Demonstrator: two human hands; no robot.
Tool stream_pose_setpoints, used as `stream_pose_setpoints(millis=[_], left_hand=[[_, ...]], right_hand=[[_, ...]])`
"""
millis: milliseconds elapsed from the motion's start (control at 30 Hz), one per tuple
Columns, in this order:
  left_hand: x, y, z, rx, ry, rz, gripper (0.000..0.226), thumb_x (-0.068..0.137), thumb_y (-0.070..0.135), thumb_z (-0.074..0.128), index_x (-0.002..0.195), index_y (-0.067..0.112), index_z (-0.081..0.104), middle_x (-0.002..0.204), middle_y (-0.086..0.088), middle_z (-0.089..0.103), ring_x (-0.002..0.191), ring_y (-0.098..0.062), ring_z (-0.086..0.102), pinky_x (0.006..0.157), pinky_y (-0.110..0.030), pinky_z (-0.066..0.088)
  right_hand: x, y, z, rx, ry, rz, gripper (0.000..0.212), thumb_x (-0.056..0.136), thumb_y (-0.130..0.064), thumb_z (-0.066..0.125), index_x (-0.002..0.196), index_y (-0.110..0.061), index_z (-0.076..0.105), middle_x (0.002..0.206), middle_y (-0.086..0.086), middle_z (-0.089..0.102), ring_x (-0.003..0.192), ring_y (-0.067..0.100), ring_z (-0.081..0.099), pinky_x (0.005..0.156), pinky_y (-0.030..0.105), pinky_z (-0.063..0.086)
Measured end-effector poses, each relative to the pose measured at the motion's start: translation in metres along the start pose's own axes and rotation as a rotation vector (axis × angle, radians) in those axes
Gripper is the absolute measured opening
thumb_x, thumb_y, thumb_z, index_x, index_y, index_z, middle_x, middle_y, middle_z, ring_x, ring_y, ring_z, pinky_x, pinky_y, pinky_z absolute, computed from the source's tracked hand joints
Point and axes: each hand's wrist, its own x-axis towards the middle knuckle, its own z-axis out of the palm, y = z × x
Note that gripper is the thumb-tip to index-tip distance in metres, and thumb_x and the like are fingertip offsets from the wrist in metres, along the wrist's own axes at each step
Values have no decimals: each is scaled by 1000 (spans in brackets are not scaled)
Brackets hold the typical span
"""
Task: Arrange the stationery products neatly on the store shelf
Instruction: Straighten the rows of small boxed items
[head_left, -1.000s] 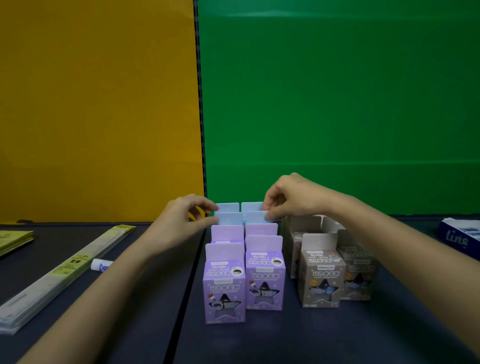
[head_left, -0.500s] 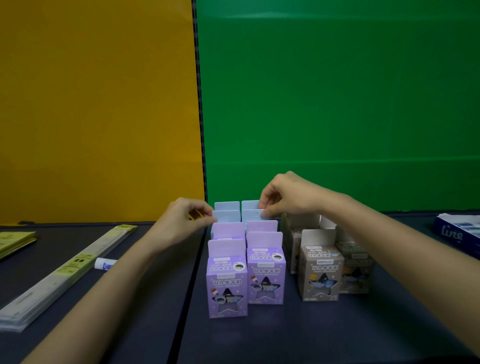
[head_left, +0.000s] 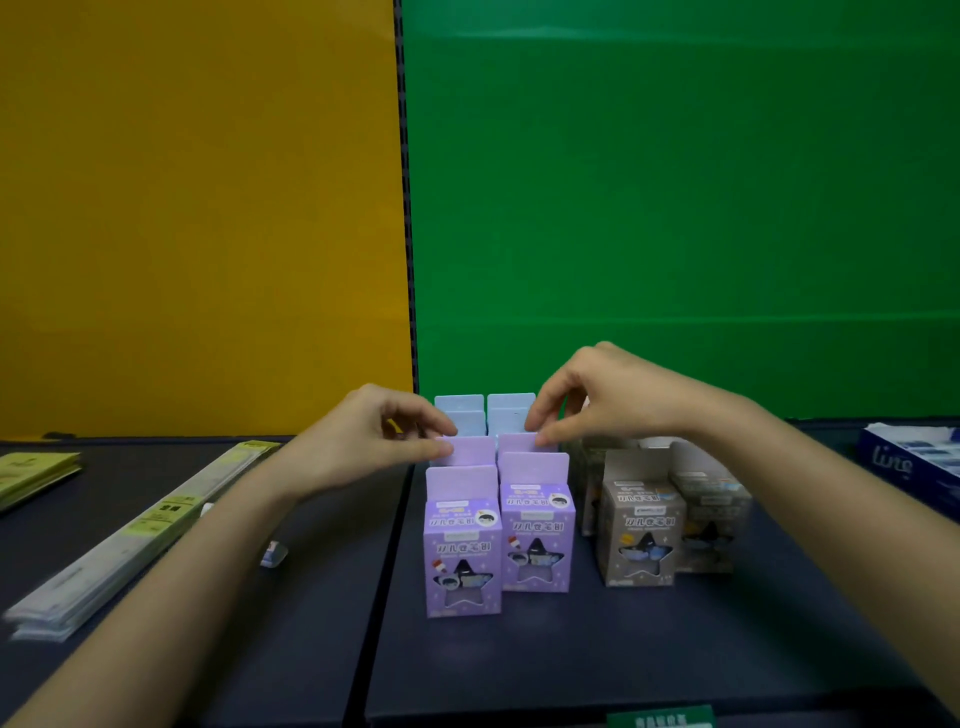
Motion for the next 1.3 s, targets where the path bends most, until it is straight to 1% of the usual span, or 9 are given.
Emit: stream_pose_setpoints(millis=[167, 367, 500, 600, 733, 900, 1100, 1200, 1300], left_hand=[[2, -5, 5, 10, 29, -4, 9, 73, 21, 72, 81, 16, 72, 80, -2, 72, 78, -23, 61, 69, -34, 48], [1, -4, 5, 31, 36, -2, 8, 74, 19, 72, 82, 17, 72, 79, 0, 70, 67, -9, 55, 58, -17, 42], [-1, -5, 5, 29, 105, 11, 17, 78, 22, 68, 94, 19, 70, 85, 3, 68, 73, -13, 56, 61, -15, 42], [-12, 2, 3, 1, 176, 85, 16, 80, 31, 61, 92, 24, 69, 88, 9, 68, 79, -11, 58, 65, -18, 44], [-31, 10, 0, -18, 43, 126, 26, 70, 40, 64, 88, 23, 72, 86, 12, 67, 80, -8, 61, 68, -16, 46], [-33, 9, 4, 55, 20, 107, 23, 63, 42, 69, 79, 26, 72, 79, 15, 65, 71, -8, 56, 63, -22, 43], [-30, 10, 7, 83, 55, 91, 20, 66, 37, 70, 79, 23, 72, 74, 6, 67, 70, -7, 54, 61, -23, 42], [-29, 10, 9, 121, 64, 79, 18, 69, 32, 72, 84, 21, 73, 77, 6, 66, 73, -6, 53, 60, -21, 40], [-27, 9, 10, 140, 83, 76, 17, 70, 31, 71, 84, 21, 73, 75, 9, 65, 72, -5, 52, 58, -18, 39]], right_hand=[[4, 1, 7, 53, 33, 27, 8, 72, -16, 76, 81, -16, 76, 74, 1, 76, 58, -7, 60, 59, 4, 42], [5, 0, 11, 47, 46, 36, 8, 73, -15, 74, 81, -15, 76, 73, 1, 75, 57, -8, 60, 59, 3, 42], [0, -2, 6, -4, 99, 27, 11, 77, -25, 71, 86, -21, 75, 78, -7, 74, 60, -7, 58, 61, 6, 41], [-15, -6, -3, -42, 194, 2, 15, 82, -35, 64, 87, -25, 75, 85, -10, 74, 67, -1, 58, 60, 11, 39], [-38, -15, 0, -27, 98, -22, 15, 78, -36, 68, 85, -26, 75, 81, -11, 73, 67, 0, 58, 60, 10, 40], [-37, -14, 10, -78, 138, 26, 15, 75, -36, 72, 88, -29, 72, 85, -13, 69, 75, 6, 61, 76, 35, 52], [-33, -13, 16, -145, 166, 51, 12, 76, -36, 70, 86, -30, 71, 88, -10, 66, 74, 9, 52, 69, 29, 45], [-30, -12, 16, -114, 147, 73, 9, 76, -35, 70, 83, -29, 72, 79, -10, 67, 70, 10, 54, 66, 28, 44], [-31, -12, 13, -106, 130, 76, 10, 77, -36, 70, 84, -29, 72, 67, -16, 60, 63, 1, 50, 62, 27, 42]])
